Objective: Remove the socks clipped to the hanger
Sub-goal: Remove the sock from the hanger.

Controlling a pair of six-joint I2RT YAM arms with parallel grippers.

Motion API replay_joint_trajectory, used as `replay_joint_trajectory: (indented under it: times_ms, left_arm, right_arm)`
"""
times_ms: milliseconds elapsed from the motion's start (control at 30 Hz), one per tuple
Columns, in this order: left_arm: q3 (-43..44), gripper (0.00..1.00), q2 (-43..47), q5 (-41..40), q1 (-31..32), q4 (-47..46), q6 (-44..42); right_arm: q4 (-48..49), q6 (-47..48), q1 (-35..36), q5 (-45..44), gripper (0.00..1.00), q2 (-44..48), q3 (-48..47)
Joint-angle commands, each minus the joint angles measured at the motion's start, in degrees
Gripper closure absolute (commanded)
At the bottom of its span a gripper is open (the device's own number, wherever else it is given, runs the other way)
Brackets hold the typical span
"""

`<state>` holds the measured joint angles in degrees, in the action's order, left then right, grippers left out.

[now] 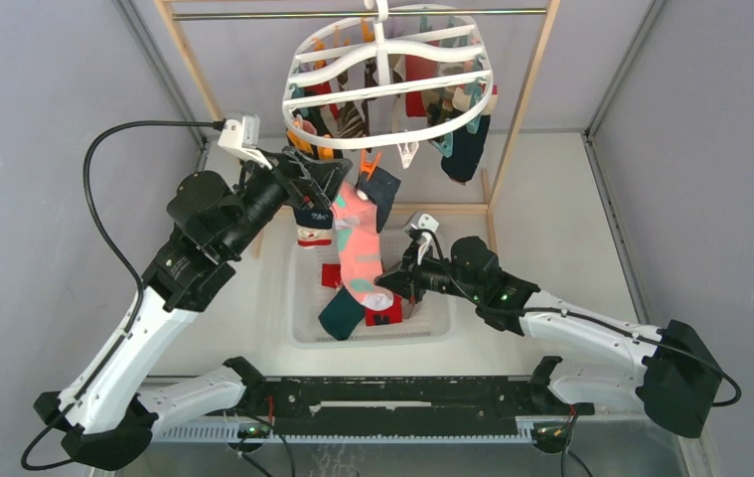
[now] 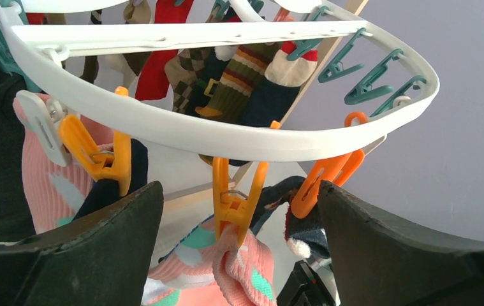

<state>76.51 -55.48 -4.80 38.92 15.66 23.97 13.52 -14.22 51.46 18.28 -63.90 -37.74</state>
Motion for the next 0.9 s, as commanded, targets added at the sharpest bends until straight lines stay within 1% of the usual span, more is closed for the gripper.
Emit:
replay_joint_trajectory:
  times_ms: [0, 167, 633, 733, 867]
  left_arm:
    - [3.2, 0.09, -0.1, 0.9, 0.4, -3.4, -2.7]
    - [3.1, 0.18, -0.7, 2.4, 0.4, -4.6, -4.1]
    - [4.1, 0.24, -1.6, 6.4, 0.3, -6.8, -7.7]
    - [4.1, 0.27, -1.6, 6.8, 0.1, -6.8, -7.9]
    - [4.2, 0.33, -1.5, 7.1, -0.3, -6.7, -7.8]
  right_arm:
    - [3.3, -0.3, 0.5, -0.2, 1.0, 0.8, 0.5]
    - [3.1, -0.3, 0.5, -0.3, 1.0, 1.1, 0.9]
    - [1.5, 0.4, 0.5, -0.6, 1.0, 2.8, 1.4]
    - [1.3, 0.6, 0.5, -0.6, 1.0, 3.0, 1.4]
    - [1.1, 0.7, 0.5, -0.6, 1.0, 3.1, 1.4]
